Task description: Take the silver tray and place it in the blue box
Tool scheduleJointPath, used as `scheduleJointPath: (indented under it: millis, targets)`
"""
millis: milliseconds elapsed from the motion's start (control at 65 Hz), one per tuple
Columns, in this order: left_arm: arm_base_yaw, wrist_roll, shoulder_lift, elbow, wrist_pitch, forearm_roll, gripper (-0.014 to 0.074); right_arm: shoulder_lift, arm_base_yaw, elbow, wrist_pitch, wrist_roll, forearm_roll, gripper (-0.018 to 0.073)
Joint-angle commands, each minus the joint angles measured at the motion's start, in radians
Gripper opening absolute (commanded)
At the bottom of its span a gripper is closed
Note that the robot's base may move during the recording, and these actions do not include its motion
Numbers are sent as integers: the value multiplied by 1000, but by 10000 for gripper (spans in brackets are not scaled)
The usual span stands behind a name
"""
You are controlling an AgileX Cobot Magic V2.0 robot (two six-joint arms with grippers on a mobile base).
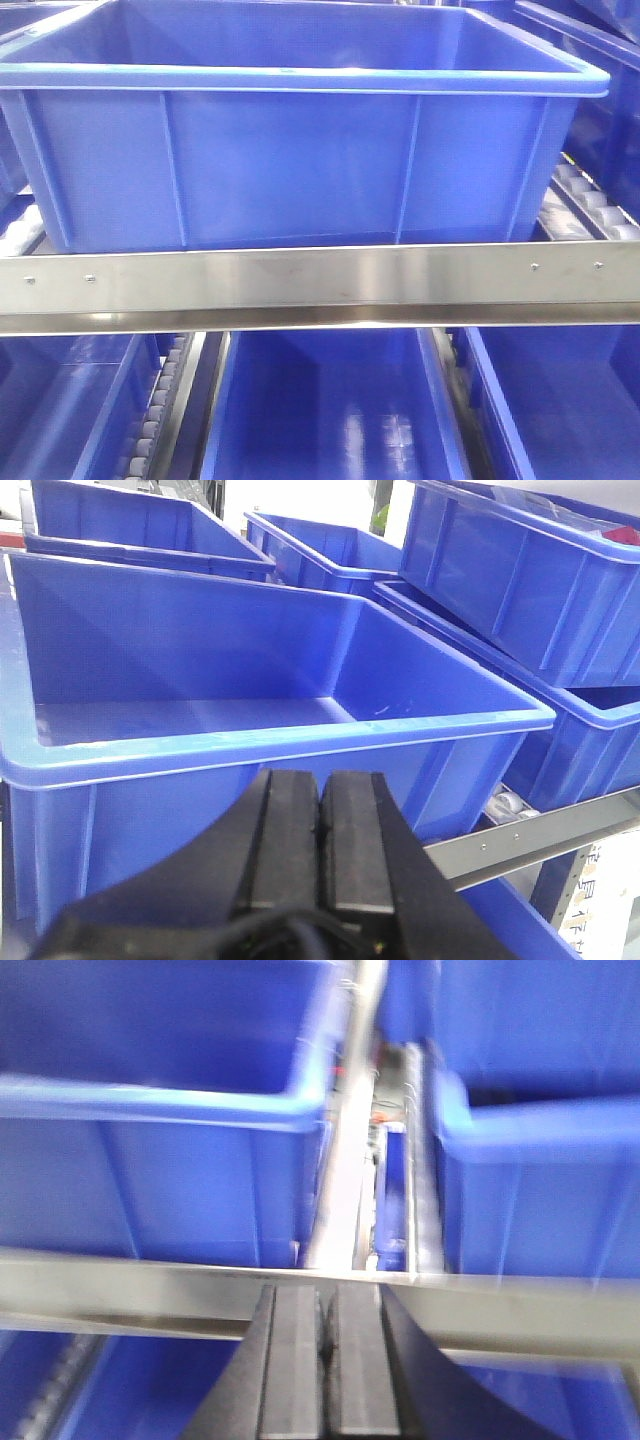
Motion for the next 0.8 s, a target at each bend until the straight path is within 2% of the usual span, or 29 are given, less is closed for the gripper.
scheduleJointPath:
  millis: [0, 77, 169, 261, 338, 384, 507, 784]
  targets:
    - [1, -4, 2, -29, -65, -16, -98, 6, -55, 17, -202, -196, 103, 49]
    - [1, -4, 2, -29, -65, -16, -98, -14, -74, 58, -292, -219, 167, 49]
    - [1, -4, 2, -29, -65, -16, -98, -69, -78, 111, -347, -209, 170, 49]
    - [1, -4, 2, -29, -65, -16, -98, -156, -78, 110, -195, -132, 140, 49]
    - [1, -4, 2, -29, -65, -16, -98, -199, -78, 110, -113, -29, 49, 49]
    - [1, -4, 2, -29, -65, -15, -98, -195, -78, 110, -113, 12, 9, 49]
    - [1, -4, 2, -29, -63, -15, -98, -198, -78, 110, -176, 18, -43, 49]
    - [1, -4, 2, -29, -63, -15, -98, -198, -78, 110, -187, 17, -47, 49]
